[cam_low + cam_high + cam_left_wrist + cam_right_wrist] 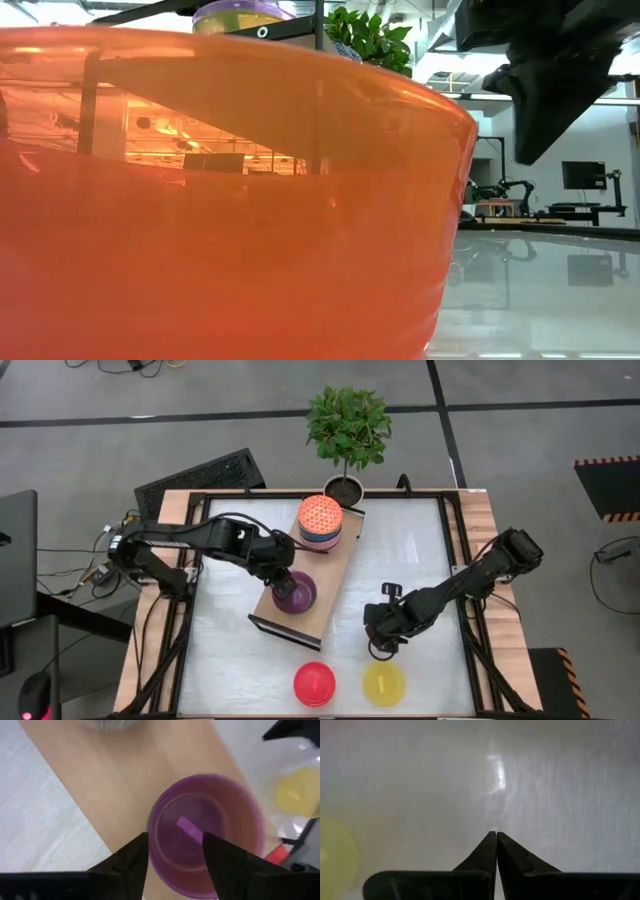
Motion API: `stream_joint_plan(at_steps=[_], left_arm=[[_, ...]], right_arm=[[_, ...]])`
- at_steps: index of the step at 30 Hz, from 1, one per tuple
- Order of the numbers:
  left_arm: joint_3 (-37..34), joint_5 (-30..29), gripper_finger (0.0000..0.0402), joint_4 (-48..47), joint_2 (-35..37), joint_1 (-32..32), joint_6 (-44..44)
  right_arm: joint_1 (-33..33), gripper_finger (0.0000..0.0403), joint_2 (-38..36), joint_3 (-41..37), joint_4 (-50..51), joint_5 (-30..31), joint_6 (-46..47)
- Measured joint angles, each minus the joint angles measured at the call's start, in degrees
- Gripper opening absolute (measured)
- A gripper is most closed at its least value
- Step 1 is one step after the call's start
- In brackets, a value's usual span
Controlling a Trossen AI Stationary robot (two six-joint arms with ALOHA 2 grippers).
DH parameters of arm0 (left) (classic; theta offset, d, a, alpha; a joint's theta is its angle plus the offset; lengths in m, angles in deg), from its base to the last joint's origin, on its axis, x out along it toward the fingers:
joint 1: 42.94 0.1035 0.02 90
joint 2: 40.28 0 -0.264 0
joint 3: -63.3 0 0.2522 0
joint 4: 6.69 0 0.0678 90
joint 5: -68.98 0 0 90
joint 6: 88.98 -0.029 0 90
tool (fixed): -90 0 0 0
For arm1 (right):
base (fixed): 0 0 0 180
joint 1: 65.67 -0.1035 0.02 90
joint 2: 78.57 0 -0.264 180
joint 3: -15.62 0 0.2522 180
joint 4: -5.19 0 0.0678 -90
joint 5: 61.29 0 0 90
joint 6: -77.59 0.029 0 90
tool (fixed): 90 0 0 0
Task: Place and stack bowls onto a shelf
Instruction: Stack the yellow bowl on top of the purple bowl on the shelf
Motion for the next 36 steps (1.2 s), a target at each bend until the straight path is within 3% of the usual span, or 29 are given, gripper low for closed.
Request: stream_joint_plan(at_steps=[10,16,23,28,31,34,36], left_arm=[[13.13,-0.26,0.0162,-1.72,0.07,-0.22,-1.01],[20.17,-3.22,0.0148,-1.77,0.11,-2.33,-3.71],[24.59,-5.68,0.0144,-3.02,0.13,-3.28,-4.71],[25.33,-5.84,0.0144,-5.30,0.27,-3.28,-3.86],[25.33,-5.69,0.0144,-7.27,0.52,-3.61,-1.71],[25.33,-5.27,0.0144,-8.87,0.66,-4.58,-0.62],[25.33,-5.25,0.0144,-9.51,0.66,-5.43,0.05]], right_arm=[[-5.78,0.0017,-7.69,0.00,-4.89,-22.14,1.70],[-11.22,0.0017,-5.52,0.02,-12.39,-26.77,4.13],[-9.34,0.0017,1.64,0.02,-21.80,-34.86,0.65],[-7.80,0.0017,4.68,0.02,-21.06,-38.11,-2.51],[-5.60,0.0017,7.26,0.02,-19.62,-35.87,-5.27],[-1.98,0.0017,10.26,0.02,-17.50,-20.94,-6.65],[1.63,0.0017,11.17,0.00,-16.81,-7.14,-4.98]])
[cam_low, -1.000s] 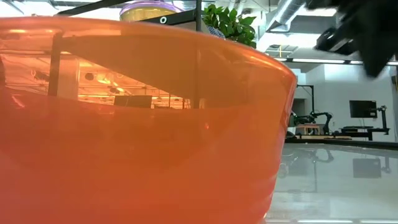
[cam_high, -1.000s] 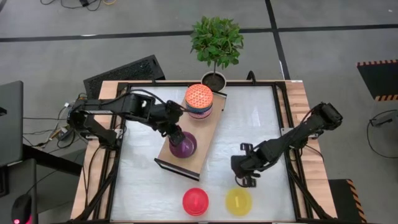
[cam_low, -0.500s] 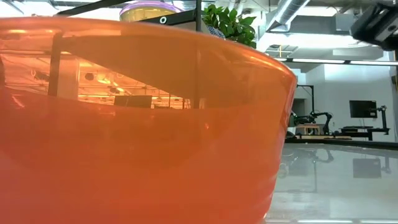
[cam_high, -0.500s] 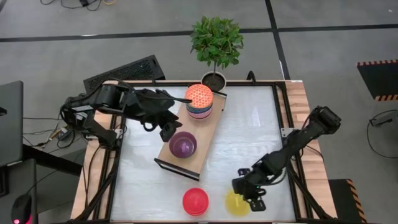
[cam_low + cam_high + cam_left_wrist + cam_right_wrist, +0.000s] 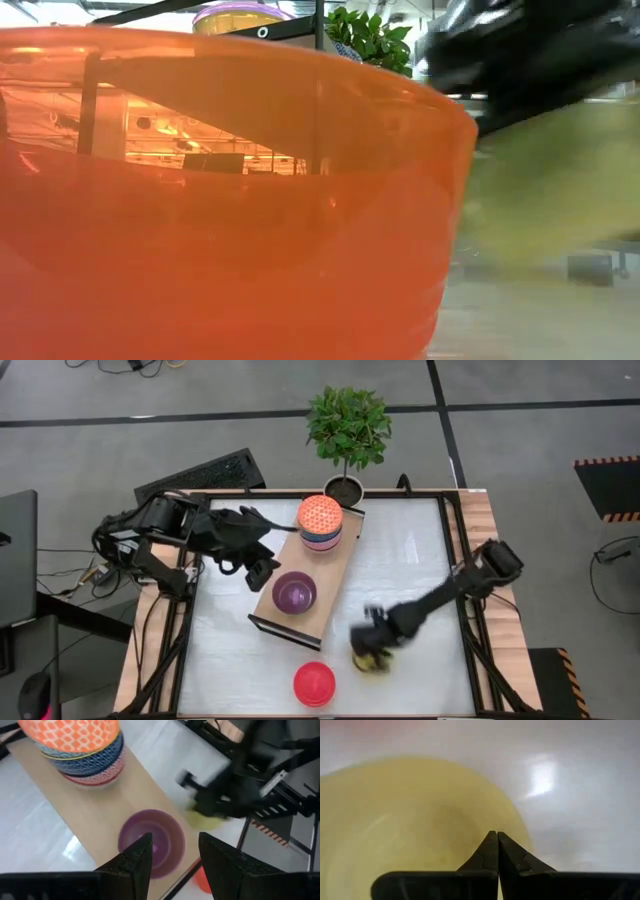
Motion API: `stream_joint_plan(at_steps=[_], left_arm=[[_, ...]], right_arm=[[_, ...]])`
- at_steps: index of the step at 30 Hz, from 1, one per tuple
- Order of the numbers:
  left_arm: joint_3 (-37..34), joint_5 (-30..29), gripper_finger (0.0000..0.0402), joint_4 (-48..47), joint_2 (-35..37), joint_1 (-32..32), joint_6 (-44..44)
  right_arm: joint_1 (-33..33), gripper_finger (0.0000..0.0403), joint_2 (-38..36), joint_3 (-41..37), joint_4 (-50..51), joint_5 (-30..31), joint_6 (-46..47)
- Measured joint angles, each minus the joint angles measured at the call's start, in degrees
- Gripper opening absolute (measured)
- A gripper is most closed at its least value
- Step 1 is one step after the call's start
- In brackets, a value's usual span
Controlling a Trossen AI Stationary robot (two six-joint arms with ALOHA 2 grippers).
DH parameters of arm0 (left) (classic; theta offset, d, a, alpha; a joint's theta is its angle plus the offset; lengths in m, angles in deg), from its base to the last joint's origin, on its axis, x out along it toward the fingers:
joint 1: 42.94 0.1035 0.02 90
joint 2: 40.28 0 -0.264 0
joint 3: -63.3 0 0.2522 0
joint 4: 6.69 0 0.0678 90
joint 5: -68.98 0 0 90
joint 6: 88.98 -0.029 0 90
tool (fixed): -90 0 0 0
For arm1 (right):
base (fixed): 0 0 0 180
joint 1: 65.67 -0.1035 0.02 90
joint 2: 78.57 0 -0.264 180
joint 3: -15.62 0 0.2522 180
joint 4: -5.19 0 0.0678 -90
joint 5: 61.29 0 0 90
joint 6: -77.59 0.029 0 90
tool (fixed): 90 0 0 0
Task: Place and stack bowls onto a shelf
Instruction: Stack the yellow bowl on top of the purple bowl on the shelf
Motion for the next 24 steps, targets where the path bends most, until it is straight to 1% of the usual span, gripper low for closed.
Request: stream_joint_plan(at_steps=[1,2,3,5,7,11,15,18,20,22,24], left_arm=[[0.00,0.00,0.0144,0.13,0.00,-0.48,0.07],[0.00,-0.02,0.0144,0.15,0.02,-0.91,0.41],[0.00,-0.02,0.0143,0.11,0.02,-1.49,0.75],[0.00,-0.04,0.0143,0.13,0.02,-2.46,0.93],[0.00,-0.31,0.0143,0.13,0.02,-3.09,0.30],[0.00,-1.86,0.0143,-0.03,0.02,-3.69,-0.79],[0.00,-3.88,0.0143,-0.60,0.02,-3.80,-1.73],[0.00,-6.02,0.0143,-1.54,0.02,-3.81,-1.76],[0.00,-7.34,0.0143,-2.35,0.02,-3.82,-1.76],[-0.02,-8.57,0.0143,-3.31,0.02,-3.82,-2.27],[-0.06,-11.61,0.0143,-5.17,0.02,-3.82,-2.42]], right_arm=[[1.52,0.0017,-0.14,0.05,-0.13,6.29,1.16],[2.93,0.0017,-1.05,0.05,0.38,11.10,2.16],[3.84,0.0017,-2.71,-0.09,0.53,14.62,2.32],[3.90,0.0017,-7.08,0.05,-2.30,19.25,1.46],[2.71,0.0024,-11.70,0.24,-4.26,21.84,1.45],[0.81,0.0030,-17.52,0.11,-2.78,24.07,3.04],[0.21,0.0018,-21.22,0.13,4.28,25.56,10.73],[1.07,0.0017,-21.39,0.12,10.29,29.25,18.16],[2.78,0.0017,-20.38,0.09,12.13,30.95,21.45],[4.54,0.0017,-18.87,-0.85,11.69,31.39,23.69],[6.01,0.0017,-17.46,-2.99,8.75,30.26,25.37]])
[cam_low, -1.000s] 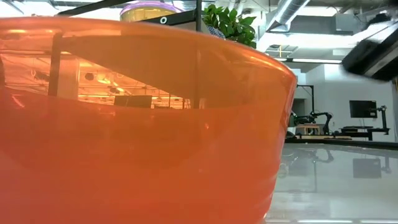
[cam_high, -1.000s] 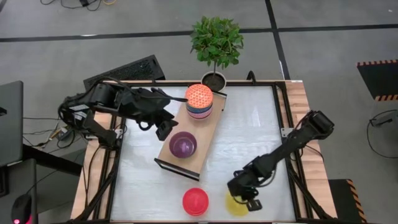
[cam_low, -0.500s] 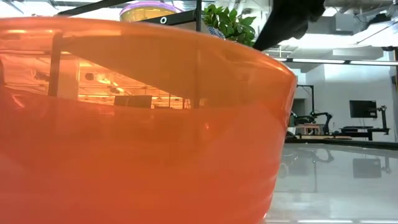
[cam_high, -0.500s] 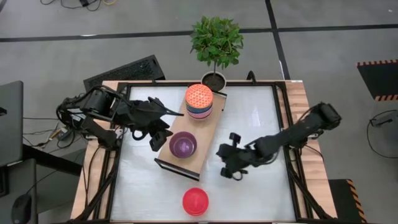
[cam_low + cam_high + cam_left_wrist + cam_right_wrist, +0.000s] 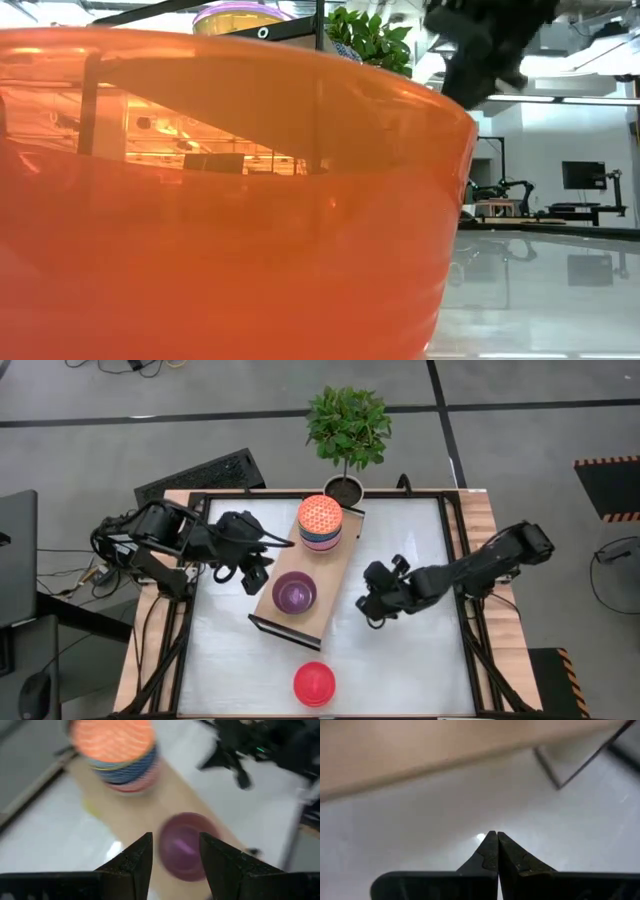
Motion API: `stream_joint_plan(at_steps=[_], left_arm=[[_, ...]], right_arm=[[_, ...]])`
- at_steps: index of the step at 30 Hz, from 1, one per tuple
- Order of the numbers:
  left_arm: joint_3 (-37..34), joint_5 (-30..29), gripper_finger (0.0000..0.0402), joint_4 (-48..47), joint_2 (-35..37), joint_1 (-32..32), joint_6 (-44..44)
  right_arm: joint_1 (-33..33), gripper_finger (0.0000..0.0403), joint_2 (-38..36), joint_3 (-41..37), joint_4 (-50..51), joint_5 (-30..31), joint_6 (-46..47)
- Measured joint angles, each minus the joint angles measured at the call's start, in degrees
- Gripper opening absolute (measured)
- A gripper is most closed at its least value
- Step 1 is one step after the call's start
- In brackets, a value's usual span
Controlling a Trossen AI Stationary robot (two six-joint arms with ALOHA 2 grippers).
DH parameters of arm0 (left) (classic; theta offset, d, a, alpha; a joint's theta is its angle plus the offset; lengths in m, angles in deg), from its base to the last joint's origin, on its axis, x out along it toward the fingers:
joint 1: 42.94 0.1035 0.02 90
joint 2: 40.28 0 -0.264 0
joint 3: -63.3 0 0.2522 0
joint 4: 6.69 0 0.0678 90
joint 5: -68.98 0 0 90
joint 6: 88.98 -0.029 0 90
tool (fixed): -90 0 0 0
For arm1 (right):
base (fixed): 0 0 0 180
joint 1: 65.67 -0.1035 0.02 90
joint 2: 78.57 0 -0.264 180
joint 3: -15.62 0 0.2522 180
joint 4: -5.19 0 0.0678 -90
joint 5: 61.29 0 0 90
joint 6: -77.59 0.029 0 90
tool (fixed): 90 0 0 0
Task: Place and stack bowls onto a shelf
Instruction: Stack the yellow bowl on top of the purple bowl on the shelf
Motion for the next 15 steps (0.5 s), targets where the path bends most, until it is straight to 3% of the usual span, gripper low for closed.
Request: stream_joint_plan(at_steps=[6,9,12,15], left_arm=[[-4.08,-8.79,0.0143,-5.51,0.97,1.52,1.50],[-8.41,-13.03,0.0143,-5.30,4.84,4.75,4.36],[-15.76,-14.36,0.0143,-1.35,11.52,9.44,5.30],[-27.97,-13.39,0.0143,8.31,20.28,14.94,3.29]], right_arm=[[1.05,0.0017,0.57,-9.02,-17.26,-9.08,0.25],[0.83,0.0021,0.20,-10.99,-17.95,-12.90,2.36],[0.02,0.0024,0.19,-11.15,-17.31,-14.84,3.48],[-0.67,0.0022,0.19,-11.17,-17.44,-16.76,4.49]])
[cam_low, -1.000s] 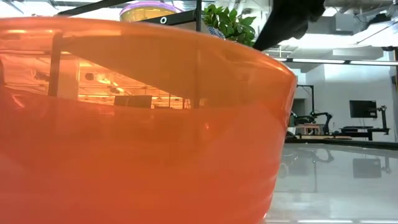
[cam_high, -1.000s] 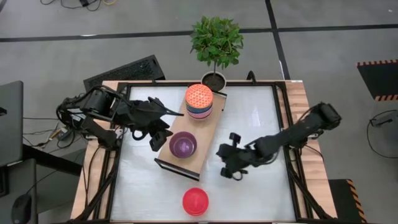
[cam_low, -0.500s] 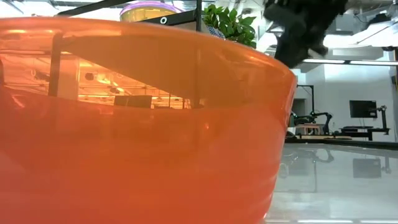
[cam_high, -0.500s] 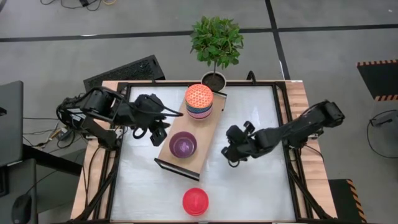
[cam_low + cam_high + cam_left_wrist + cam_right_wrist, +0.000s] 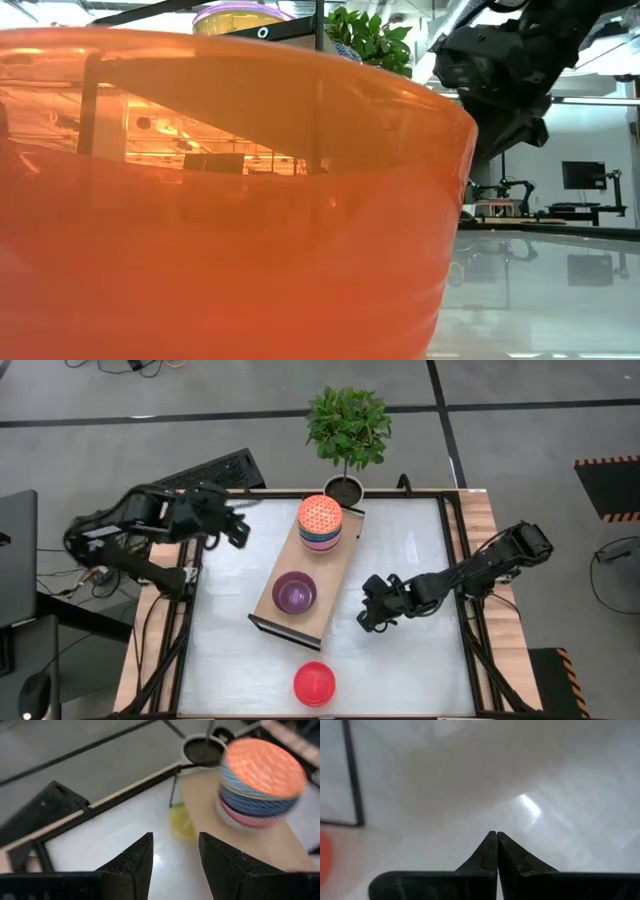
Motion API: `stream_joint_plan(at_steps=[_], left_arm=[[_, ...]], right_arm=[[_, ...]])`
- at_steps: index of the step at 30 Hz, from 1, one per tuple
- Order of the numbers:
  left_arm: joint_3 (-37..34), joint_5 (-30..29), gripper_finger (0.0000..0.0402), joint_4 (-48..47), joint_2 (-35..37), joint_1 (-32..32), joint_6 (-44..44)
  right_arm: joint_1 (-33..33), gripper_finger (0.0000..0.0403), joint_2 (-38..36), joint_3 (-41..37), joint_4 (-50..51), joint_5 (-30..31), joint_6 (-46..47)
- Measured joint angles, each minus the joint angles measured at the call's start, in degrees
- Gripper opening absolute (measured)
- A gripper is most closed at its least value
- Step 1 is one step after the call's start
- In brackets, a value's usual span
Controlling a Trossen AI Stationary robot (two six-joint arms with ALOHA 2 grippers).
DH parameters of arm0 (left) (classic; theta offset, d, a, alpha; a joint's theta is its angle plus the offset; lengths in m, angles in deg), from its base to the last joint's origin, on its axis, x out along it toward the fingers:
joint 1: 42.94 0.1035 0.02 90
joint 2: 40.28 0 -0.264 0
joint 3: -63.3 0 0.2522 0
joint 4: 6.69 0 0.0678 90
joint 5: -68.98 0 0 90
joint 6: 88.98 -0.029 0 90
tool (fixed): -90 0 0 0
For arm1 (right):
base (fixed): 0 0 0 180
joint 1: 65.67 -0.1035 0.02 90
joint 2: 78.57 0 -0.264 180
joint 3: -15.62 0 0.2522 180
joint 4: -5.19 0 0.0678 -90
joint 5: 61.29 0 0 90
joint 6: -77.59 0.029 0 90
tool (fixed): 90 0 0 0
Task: Place and stack bowls onto a shelf
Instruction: Stack the yellow bowl on top of the purple bowl on the shelf
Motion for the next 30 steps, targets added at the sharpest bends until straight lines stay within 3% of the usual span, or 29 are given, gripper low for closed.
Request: stream_joint_plan(at_steps=[4,8,16,20,24,30], left_arm=[[-18.43,2.74,0.0143,17.00,12.17,9.92,-2.70],[-35.80,9.28,0.0143,36.30,19.95,18.74,-3.89],[-61.37,20.84,0.0166,68.19,18.57,31.95,-2.64],[-68.50,31.79,0.0198,82.36,13.93,38.91,0.01],[-70.69,41.05,0.0230,91.00,7.83,43.03,-0.47],[-70.65,41.71,0.0251,95.46,1.67,43.99,-4.87]], right_arm=[[0.11,0.0022,0.00,0.00,0.03,-3.97,0.16],[1.12,0.0028,0.00,0.00,0.04,-8.29,0.17],[4.42,0.0023,0.00,0.00,0.24,-13.64,1.69],[5.50,0.0028,0.00,0.00,0.66,-16.71,1.69],[6.28,0.0026,0.02,0.00,1.64,-17.59,2.91],[7.76,0.0026,0.07,0.00,3.73,-21.10,3.19]])
